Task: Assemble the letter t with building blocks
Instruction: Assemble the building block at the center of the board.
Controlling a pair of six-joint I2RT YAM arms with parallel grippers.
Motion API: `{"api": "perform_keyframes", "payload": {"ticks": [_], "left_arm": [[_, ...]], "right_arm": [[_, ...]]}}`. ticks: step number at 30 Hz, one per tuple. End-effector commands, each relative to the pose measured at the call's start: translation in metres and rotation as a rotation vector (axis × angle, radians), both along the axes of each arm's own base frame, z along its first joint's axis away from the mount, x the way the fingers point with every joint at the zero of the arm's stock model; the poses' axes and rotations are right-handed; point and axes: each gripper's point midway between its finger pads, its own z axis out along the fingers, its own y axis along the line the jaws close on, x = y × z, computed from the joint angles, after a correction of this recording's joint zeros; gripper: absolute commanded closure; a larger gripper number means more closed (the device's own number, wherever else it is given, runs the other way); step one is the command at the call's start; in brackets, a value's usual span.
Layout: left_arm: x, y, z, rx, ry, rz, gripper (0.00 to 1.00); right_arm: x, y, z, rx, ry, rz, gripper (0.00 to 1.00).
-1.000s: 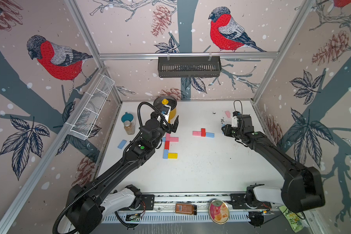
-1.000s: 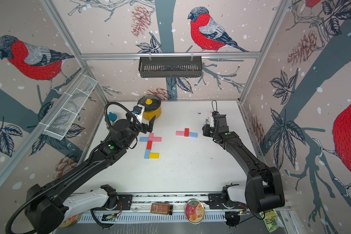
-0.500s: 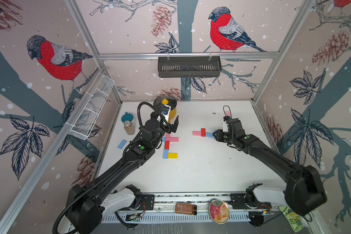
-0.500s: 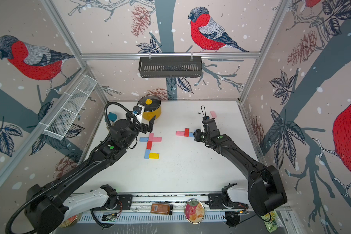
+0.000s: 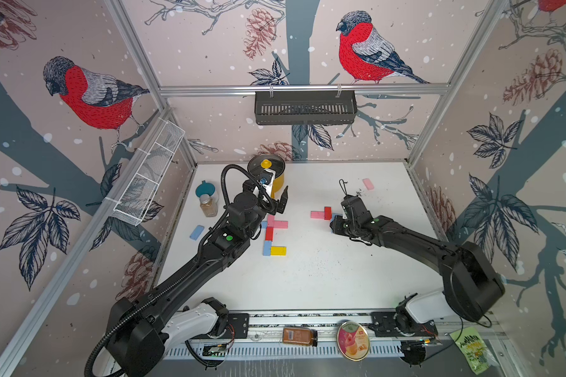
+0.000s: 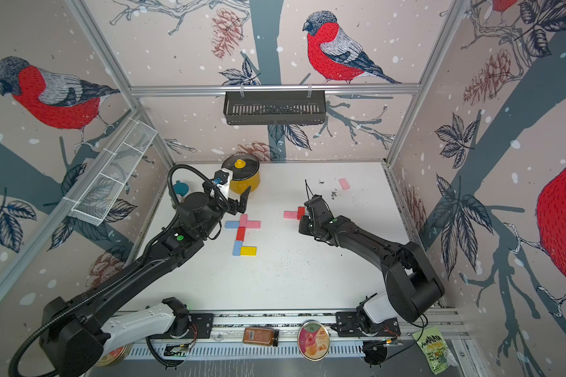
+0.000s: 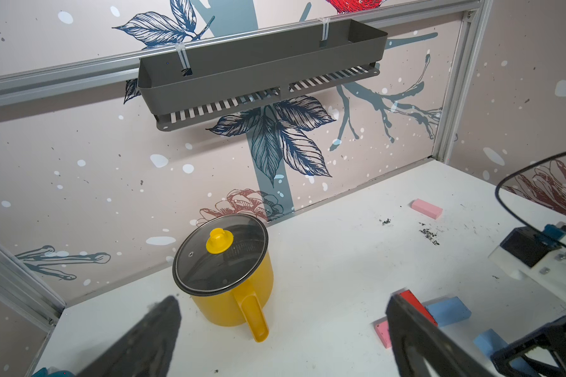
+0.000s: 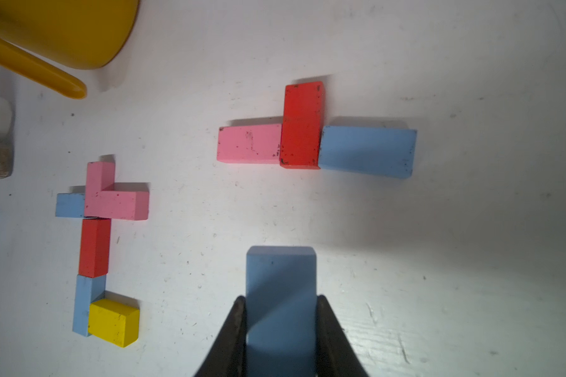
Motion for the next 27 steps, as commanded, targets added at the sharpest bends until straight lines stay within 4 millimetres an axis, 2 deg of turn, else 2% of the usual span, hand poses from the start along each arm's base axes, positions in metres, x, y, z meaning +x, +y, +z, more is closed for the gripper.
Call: {"api": "perform_keyframes", "payload": {"ticks": [1, 9, 21, 27], "left_arm": [[0.001, 0.000, 0.011, -0.027, -0.034, 0.005, 0.03], [0.001, -0.001, 0.011, -0.027, -0.034, 0.002, 0.03], [0.001, -0.002, 0.010, -0.025, -0.030, -0.002, 0.03], [0.001, -0.002, 0.009, -0.026, -0.029, -0.004, 0.03]], "right_arm": [[0.004, 0.004, -0.007, -0.007, 0.021, -0.065, 0.85], [0.008, 0.012, -0.033, -0.083, 0.067, -0.095, 0.84], [0.017, 0.007, -0.051, -0.165, 0.096, -0.139, 0.82], [0.021, 0.004, -0.054, -0.197, 0.094, -0.149, 0.82]]}}
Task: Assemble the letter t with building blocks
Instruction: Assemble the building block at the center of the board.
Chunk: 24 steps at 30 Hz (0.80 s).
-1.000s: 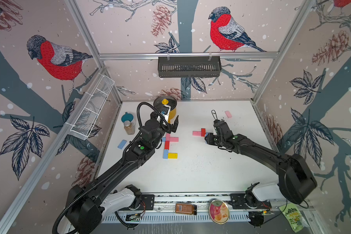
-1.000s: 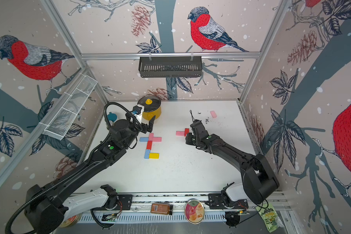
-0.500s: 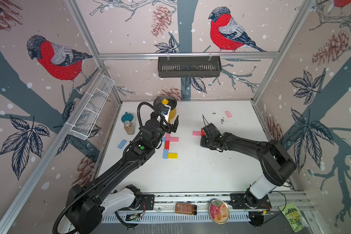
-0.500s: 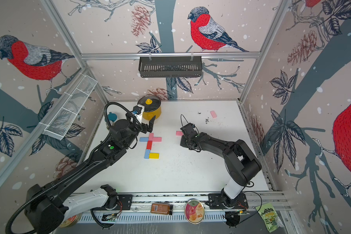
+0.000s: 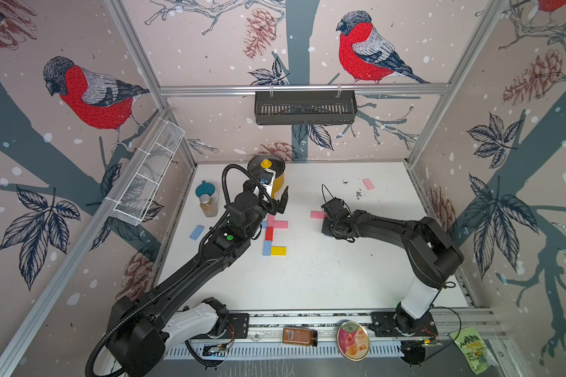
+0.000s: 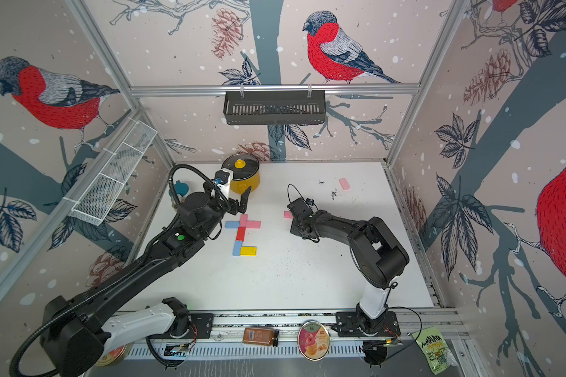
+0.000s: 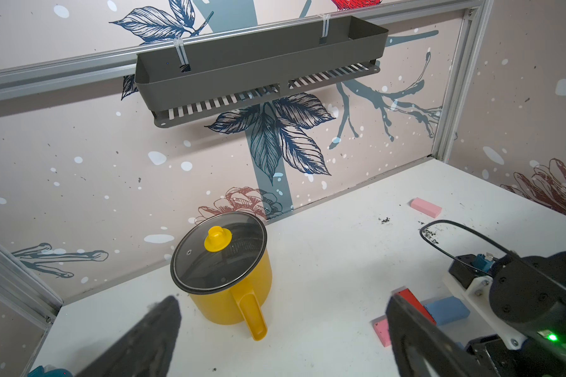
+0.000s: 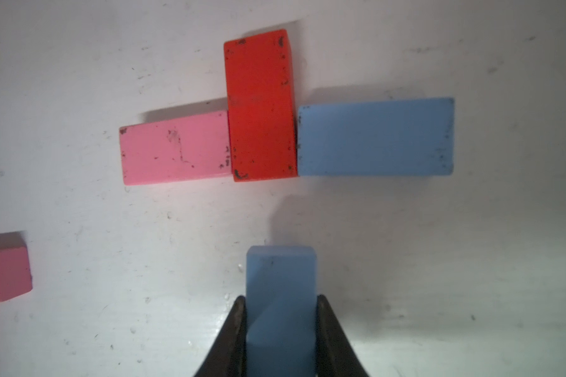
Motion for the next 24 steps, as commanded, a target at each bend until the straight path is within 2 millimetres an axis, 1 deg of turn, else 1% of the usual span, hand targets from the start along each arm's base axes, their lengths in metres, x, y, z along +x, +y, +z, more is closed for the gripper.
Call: {"api": "perform_keyframes", "payload": {"ticks": [1, 6, 15, 24], "left_arm": [[0.000, -0.001, 0.012, -0.023, -0.036, -0.004, 0.03], [0.000, -0.002, 0.011, -0.023, -0.035, -0.007, 0.03], [0.000, -0.002, 0.012, -0.022, -0.036, -0.007, 0.03], [0.000, -0.002, 0.013, -0.025, -0.038, -0.006, 0.03]], "right_arm": [[0.003, -0.005, 0.000, -0.037, -0.008, -0.018, 0.82], [0.003, -0.003, -0.007, -0.060, 0.007, -0.006, 0.81], [0.009, -0.003, -0.013, -0.095, 0.011, 0.000, 0.79], [0.012, -0.001, -0.020, -0.123, 0.031, 0.014, 0.74]]}}
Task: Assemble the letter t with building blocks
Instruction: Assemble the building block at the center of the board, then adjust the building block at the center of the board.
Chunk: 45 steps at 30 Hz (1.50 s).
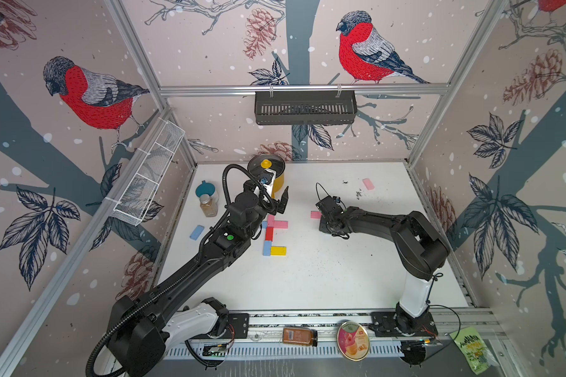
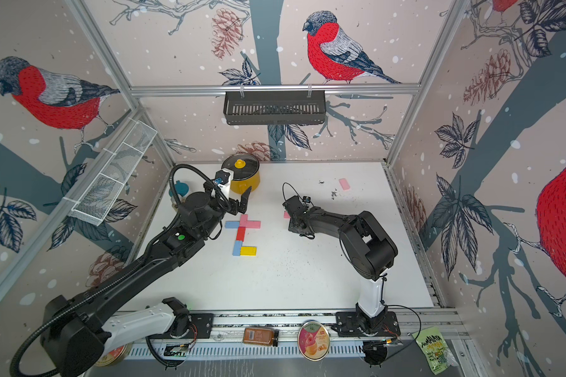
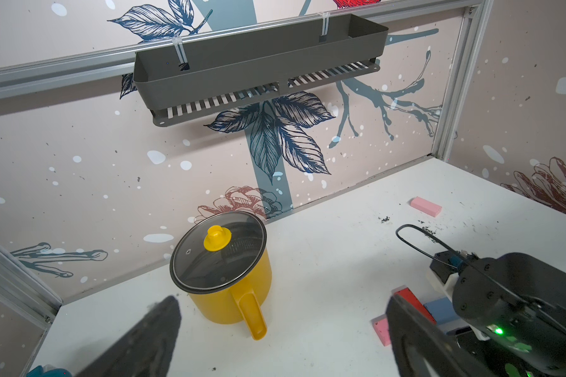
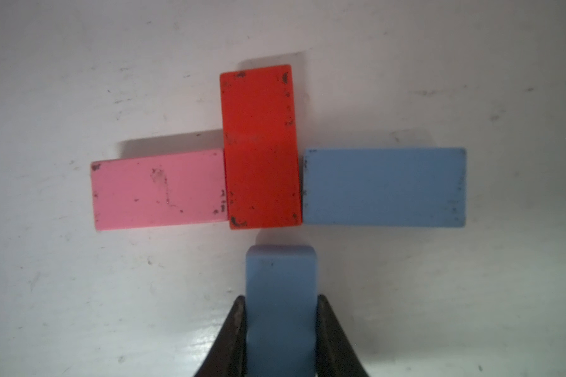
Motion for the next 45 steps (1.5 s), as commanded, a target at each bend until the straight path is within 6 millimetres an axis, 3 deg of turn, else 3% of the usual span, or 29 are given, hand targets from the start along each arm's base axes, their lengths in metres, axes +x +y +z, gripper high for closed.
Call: {"api": "perform_keyframes", "payload": {"ticks": [1, 18, 45], "left_arm": [[-0.0007, -0.0013, 0.0144, -0.026, -0.041, -0.007, 0.03], [0.0001, -0.0018, 0.0123, -0.023, -0.036, -0.006, 0.03], [0.0009, -0.0030, 0.0108, -0.020, -0.030, -0.011, 0.02]], "right_arm": [[-0.0073, -0.0035, -0.0078, -0.033, 0.042, 0.015, 0.73], [-0.0097, 0.0025, -0.0097, -0.034, 0.056, 0.041, 0.54], [-0.0081, -0.0020, -0.0121, -0.086, 0.059, 0.054, 0.66]]}}
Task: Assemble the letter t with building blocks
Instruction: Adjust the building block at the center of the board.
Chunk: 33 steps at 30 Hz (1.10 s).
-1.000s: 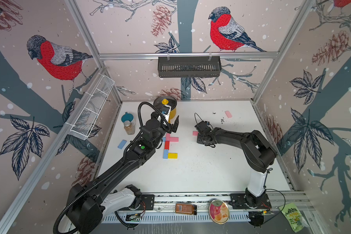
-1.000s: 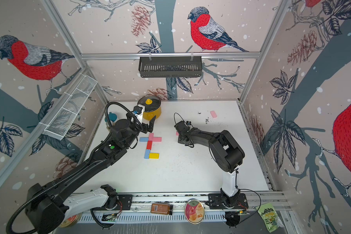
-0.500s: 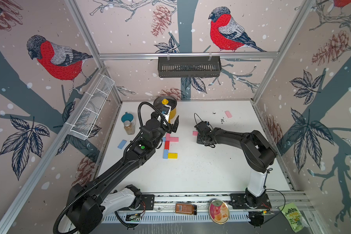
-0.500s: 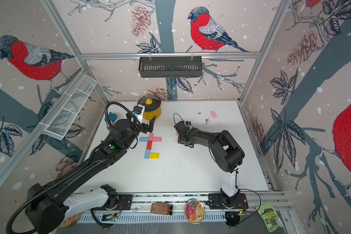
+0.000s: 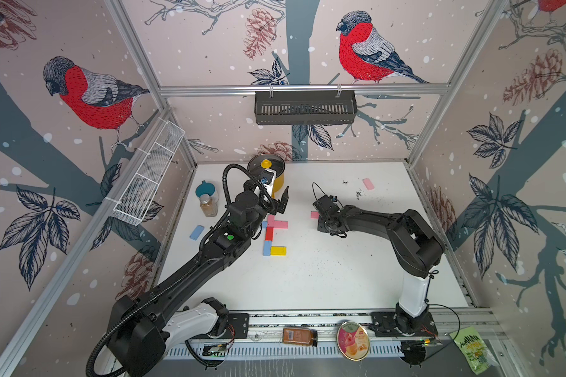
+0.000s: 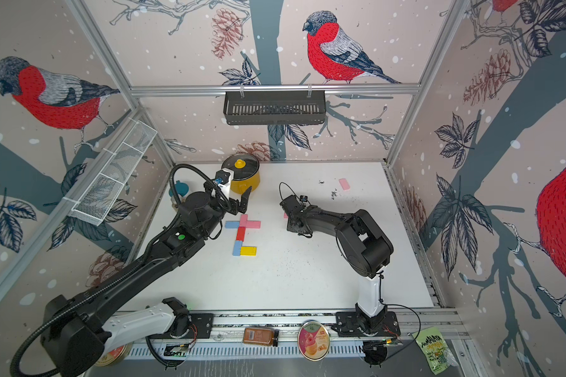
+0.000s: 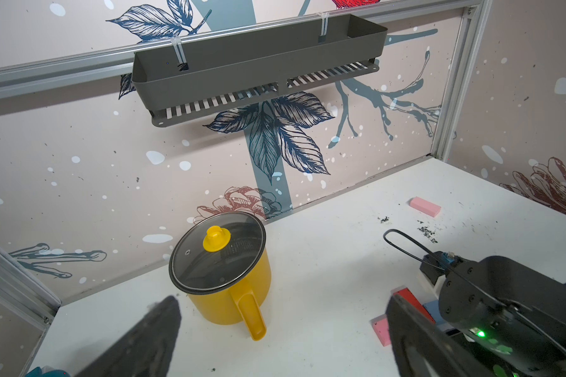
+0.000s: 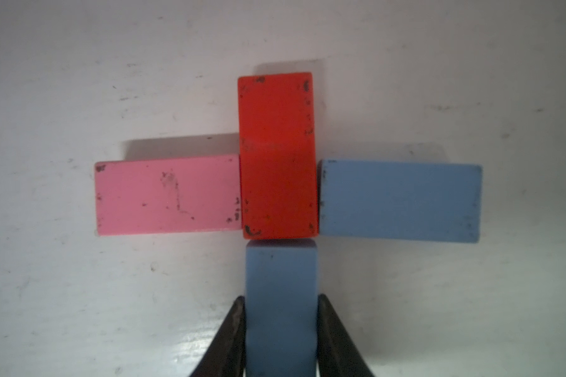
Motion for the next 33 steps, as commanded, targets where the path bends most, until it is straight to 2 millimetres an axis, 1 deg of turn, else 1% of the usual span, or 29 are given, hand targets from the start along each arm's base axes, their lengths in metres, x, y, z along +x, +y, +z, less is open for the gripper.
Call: {"api": "perform_keyframes", "payload": {"ticks": [1, 14, 19, 22, 25, 27, 30, 33], "left_arm": [[0.000, -0.003, 0.010, -0.018, -0.030, -0.010, 0.03], [0.001, -0.003, 0.010, -0.018, -0.029, -0.012, 0.03], [0.001, -0.003, 0.009, -0.016, -0.027, -0.012, 0.03], [0.001, -0.004, 0.008, -0.014, -0.024, -0.012, 0.03], [0.001, -0.003, 0.009, -0.016, -0.026, -0.011, 0.02], [0.001, -0.003, 0.009, -0.014, -0.024, -0.010, 0.02], [0.001, -0.003, 0.009, -0.015, -0.024, -0.010, 0.03], [0.001, -0.003, 0.009, -0.013, -0.025, -0.010, 0.03]], "right_arm": [[-0.011, -0.007, -0.010, -0.046, 0.057, 0.018, 0.66], [-0.013, -0.009, -0.016, -0.068, 0.073, 0.029, 0.65], [-0.014, -0.009, -0.015, -0.065, 0.075, 0.031, 0.62], [-0.015, -0.007, -0.014, -0.055, 0.075, 0.035, 0.59], [-0.015, -0.005, -0.010, -0.039, 0.069, 0.041, 0.52], [-0.015, -0.001, -0.005, -0.016, 0.059, 0.049, 0.50], [-0.015, 0.005, 0.007, 0.028, 0.037, 0.063, 0.42], [-0.014, 0.008, 0.023, 0.058, 0.006, 0.074, 0.37]]}}
